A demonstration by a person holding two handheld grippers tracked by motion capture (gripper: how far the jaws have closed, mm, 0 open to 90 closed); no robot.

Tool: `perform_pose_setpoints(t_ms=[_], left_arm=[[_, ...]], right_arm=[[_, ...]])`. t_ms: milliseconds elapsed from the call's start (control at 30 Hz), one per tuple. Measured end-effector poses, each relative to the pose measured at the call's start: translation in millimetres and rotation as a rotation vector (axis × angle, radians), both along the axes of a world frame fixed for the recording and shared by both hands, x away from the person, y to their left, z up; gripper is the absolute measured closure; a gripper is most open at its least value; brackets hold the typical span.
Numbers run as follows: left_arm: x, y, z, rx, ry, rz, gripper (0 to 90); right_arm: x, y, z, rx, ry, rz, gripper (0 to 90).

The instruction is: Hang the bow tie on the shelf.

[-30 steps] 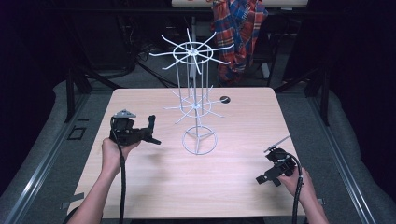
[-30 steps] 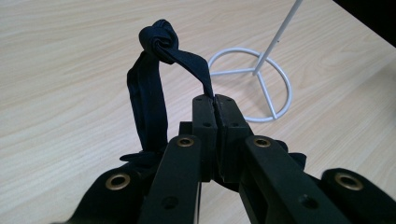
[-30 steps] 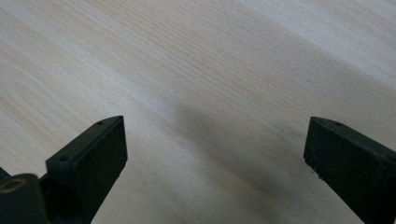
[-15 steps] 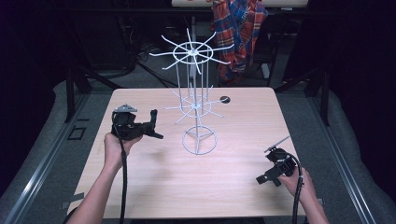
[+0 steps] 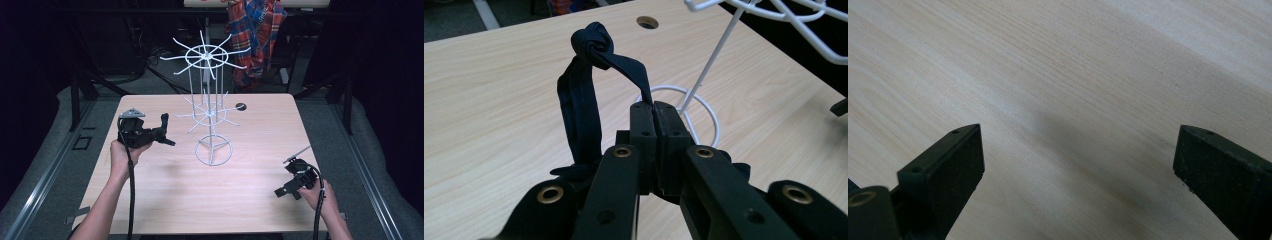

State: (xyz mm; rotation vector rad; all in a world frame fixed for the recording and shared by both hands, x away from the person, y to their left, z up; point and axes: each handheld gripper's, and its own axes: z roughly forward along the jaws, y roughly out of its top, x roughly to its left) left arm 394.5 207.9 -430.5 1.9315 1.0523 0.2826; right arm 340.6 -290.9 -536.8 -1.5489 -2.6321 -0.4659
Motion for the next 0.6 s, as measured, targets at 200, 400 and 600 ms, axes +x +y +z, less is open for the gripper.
perform_pose_setpoints(t_ms=[200,400,600], left_arm=[[-2.2,-1.1,4.1,-0.009,-0.014,-0.008,88.1],[-4.0,-3.3,7.8,-0.015,-0.026,-0.017,88.1],[-2.8,-4.3,9.8,-0.015,-0.031,-0.019,88.1]], right_arm=[[0.5,-0.1,0.6,-0.008,0.002,0.011,5.7],[-0.1,0.3,0.1,0.002,0.000,0.000,5.7],[0.5,0.0,0.5,-0.004,0.005,0.009,5.7]])
